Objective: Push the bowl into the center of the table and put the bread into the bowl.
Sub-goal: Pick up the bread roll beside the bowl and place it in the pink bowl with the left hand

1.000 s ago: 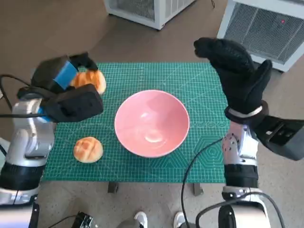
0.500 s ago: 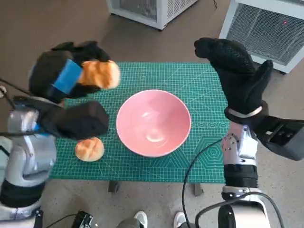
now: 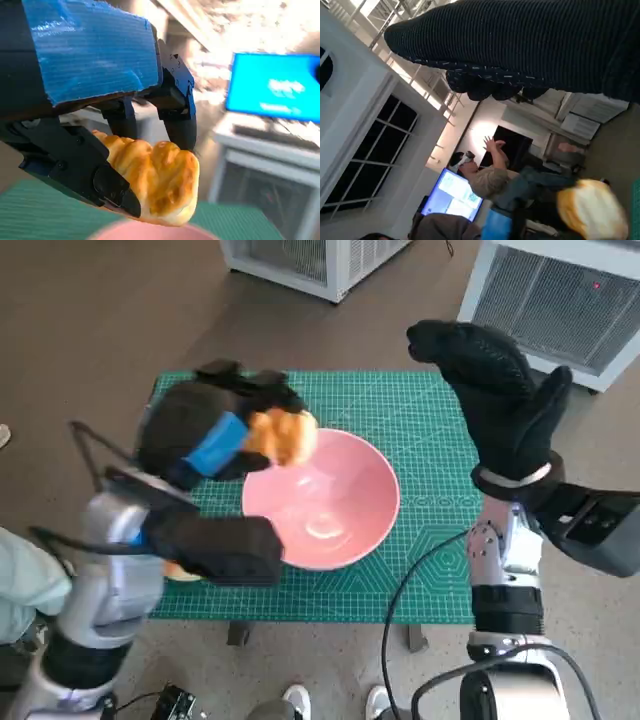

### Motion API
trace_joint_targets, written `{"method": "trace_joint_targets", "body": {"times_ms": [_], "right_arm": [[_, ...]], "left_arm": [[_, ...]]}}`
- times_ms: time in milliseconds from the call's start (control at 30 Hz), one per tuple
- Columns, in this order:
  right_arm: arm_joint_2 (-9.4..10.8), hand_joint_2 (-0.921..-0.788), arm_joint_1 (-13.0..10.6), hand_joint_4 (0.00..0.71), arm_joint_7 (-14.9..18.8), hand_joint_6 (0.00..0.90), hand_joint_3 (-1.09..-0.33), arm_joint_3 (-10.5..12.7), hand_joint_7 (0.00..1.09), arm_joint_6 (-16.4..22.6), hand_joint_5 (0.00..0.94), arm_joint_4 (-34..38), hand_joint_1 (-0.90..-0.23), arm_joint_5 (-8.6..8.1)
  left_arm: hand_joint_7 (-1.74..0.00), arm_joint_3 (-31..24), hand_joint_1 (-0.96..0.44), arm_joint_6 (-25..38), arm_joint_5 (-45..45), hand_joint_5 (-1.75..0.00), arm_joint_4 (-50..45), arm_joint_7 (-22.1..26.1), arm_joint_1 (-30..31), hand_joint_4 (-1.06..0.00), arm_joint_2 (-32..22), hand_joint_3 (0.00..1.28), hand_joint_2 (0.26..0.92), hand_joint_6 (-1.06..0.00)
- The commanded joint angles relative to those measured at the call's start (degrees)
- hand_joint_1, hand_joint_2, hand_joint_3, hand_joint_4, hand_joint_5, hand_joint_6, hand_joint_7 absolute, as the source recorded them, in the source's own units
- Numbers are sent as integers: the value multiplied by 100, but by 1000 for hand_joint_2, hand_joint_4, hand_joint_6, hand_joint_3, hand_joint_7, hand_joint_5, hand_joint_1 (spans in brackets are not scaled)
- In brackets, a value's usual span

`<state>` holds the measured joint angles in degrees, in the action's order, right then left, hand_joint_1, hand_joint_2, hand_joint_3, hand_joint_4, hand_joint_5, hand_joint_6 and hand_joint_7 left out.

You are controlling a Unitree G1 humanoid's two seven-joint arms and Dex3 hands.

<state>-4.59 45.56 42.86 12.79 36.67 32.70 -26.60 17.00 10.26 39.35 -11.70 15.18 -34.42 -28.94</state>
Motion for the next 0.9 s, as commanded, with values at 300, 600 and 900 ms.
{"method": "trace_joint_targets", "body": {"times_ms": [300,600,900], "right_arm": [[-90,-921,-213,134,-15,-1,-834,12,585,-70,51,9,-774,16],[-117,-921,-263,138,-55,-1,-827,11,592,-52,54,-25,-772,42],[-125,-921,-288,141,-107,-1,-824,-3,596,-62,56,-62,-768,56]], "left_arm": [[-1146,492,2,-401,188,-1054,1152,57,-207,-773,417,22,915,-666],[-630,526,10,17,186,-547,1109,634,-108,-497,482,98,842,-409],[-55,432,-392,307,100,-17,617,1434,-75,-119,313,19,767,-236]]}}
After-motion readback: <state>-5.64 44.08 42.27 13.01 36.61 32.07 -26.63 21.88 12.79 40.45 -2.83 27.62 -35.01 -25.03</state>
